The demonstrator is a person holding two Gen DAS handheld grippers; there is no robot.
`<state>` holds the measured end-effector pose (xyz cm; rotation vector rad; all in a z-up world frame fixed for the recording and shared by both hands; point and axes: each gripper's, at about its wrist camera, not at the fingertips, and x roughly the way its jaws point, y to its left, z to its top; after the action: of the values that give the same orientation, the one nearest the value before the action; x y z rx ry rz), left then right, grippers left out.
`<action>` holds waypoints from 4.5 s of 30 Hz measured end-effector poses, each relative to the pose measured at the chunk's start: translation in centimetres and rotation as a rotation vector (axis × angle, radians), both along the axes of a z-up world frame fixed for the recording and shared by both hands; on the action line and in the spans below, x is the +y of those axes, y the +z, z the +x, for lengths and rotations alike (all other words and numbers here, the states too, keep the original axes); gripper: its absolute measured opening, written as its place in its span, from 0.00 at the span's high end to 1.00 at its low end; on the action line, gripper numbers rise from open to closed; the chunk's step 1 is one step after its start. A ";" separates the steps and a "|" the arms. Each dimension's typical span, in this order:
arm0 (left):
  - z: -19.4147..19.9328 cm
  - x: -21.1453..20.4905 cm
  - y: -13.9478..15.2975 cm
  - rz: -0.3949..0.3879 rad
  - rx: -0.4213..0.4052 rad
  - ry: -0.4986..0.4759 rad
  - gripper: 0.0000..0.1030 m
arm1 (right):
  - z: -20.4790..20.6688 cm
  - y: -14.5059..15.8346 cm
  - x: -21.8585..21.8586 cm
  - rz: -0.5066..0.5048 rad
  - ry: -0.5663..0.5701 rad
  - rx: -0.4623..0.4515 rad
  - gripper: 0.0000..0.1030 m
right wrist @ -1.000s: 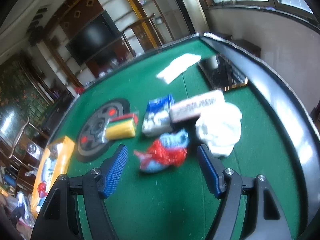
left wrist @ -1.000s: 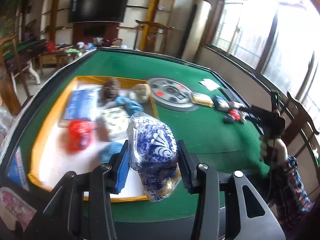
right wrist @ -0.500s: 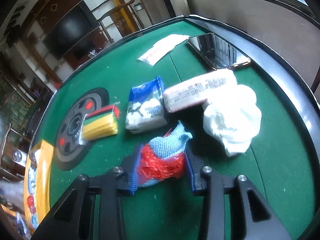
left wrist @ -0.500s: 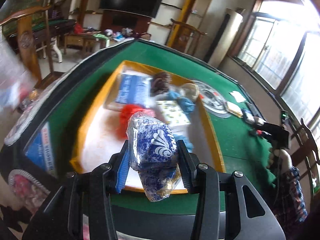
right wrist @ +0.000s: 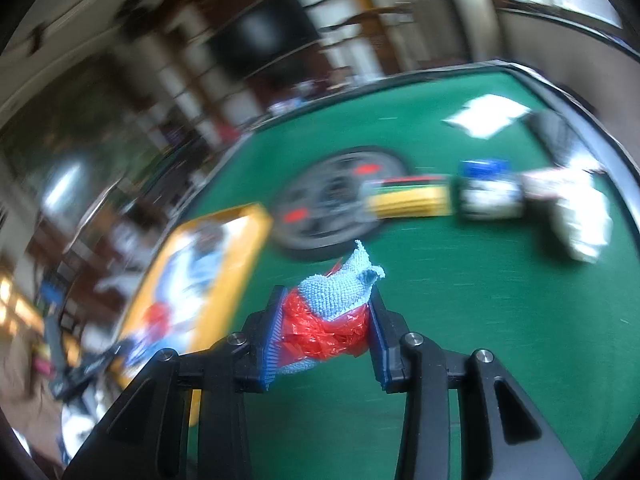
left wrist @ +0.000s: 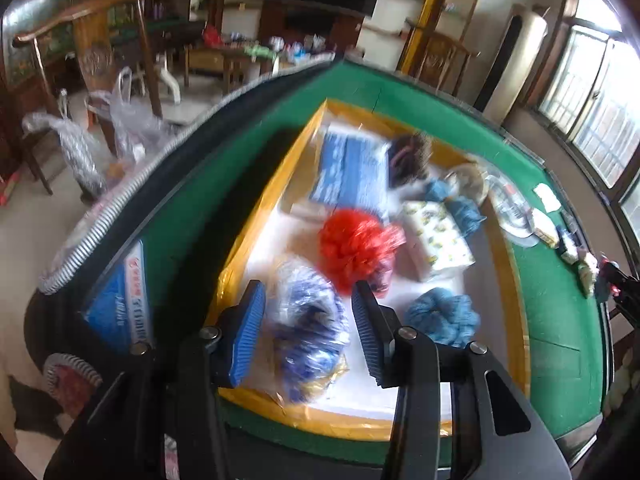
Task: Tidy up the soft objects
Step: 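Release the patterned bag into the box with left while right drops the knit toy there, then withdraw both open tools from the box back over the table, then grasp the yellow-green striped sponge pack with the right tool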
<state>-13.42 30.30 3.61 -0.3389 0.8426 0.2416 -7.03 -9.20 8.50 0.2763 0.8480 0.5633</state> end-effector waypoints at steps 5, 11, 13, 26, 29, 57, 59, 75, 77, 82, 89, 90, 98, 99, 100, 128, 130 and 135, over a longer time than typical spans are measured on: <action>-3.8 0.6 2.0 -0.017 -0.121 0.014 0.46 | -2.3 0.4 9.2 -0.052 0.219 -0.019 0.67; -6.0 3.2 2.3 -0.100 -0.176 0.050 0.45 | -5.1 -2.1 17.9 -0.194 0.362 -0.025 0.67; -6.4 3.6 2.3 -0.116 -0.184 0.055 0.45 | -5.5 -2.9 19.3 -0.256 0.367 -0.039 0.67; -7.0 3.3 2.1 -0.185 -0.209 0.040 0.42 | -5.2 -1.3 18.7 -0.227 0.333 -0.112 0.47; -7.2 2.6 2.6 -0.184 -0.221 0.032 0.41 | -4.9 -0.1 16.4 -0.183 0.298 -0.154 0.45; 5.6 -30.0 0.6 0.062 0.025 -0.627 0.29 | 4.9 -3.9 -10.3 -0.041 -0.361 -0.032 0.32; 6.2 -30.3 -0.2 0.078 0.031 -0.613 0.29 | 5.2 -4.2 -10.7 -0.020 -0.374 -0.007 0.32; 8.7 -29.4 -3.2 0.172 0.127 -0.457 0.19 | 5.6 -5.1 -10.4 -0.077 -0.391 -0.003 0.32; 8.7 -29.4 -3.2 0.174 0.127 -0.457 0.18 | 5.6 -5.2 -10.4 -0.079 -0.390 0.000 0.32; 8.8 -29.3 -3.4 0.170 0.131 -0.453 0.15 | 5.7 -5.3 -10.4 -0.086 -0.388 0.005 0.32; 9.2 -29.2 -3.8 0.168 0.158 -0.457 0.00 | 5.8 -5.4 -10.2 -0.092 -0.389 0.009 0.32; 9.3 -29.2 -3.9 0.168 0.167 -0.457 0.00 | 5.8 -5.5 -10.2 -0.093 -0.389 0.010 0.32; 9.3 -29.2 -3.9 0.166 0.166 -0.456 0.00 | 5.4 -5.0 -10.1 -0.120 -0.406 -0.023 0.32; 9.3 -29.1 -3.9 0.166 0.167 -0.456 0.00 | 5.3 -4.8 -10.1 -0.111 -0.407 -0.034 0.32; 9.3 -29.2 -3.9 0.166 0.167 -0.457 0.00 | 5.2 -4.5 -10.3 -0.095 -0.411 -0.037 0.32; 8.6 -26.1 -3.0 -0.073 0.059 -0.457 0.00 | 15.4 -7.0 2.4 -0.326 0.146 0.349 0.68; 8.5 -26.0 -2.9 -0.084 0.054 -0.456 0.00 | 12.7 -7.3 1.1 -0.236 0.201 0.426 0.68; 8.3 -25.7 -2.8 -0.126 0.034 -0.470 0.00 | 7.8 -2.9 -5.3 -0.100 0.078 0.173 0.58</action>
<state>-5.13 4.59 0.82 -0.2453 0.9478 -0.2444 0.81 -14.54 5.60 0.2027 1.0551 0.5734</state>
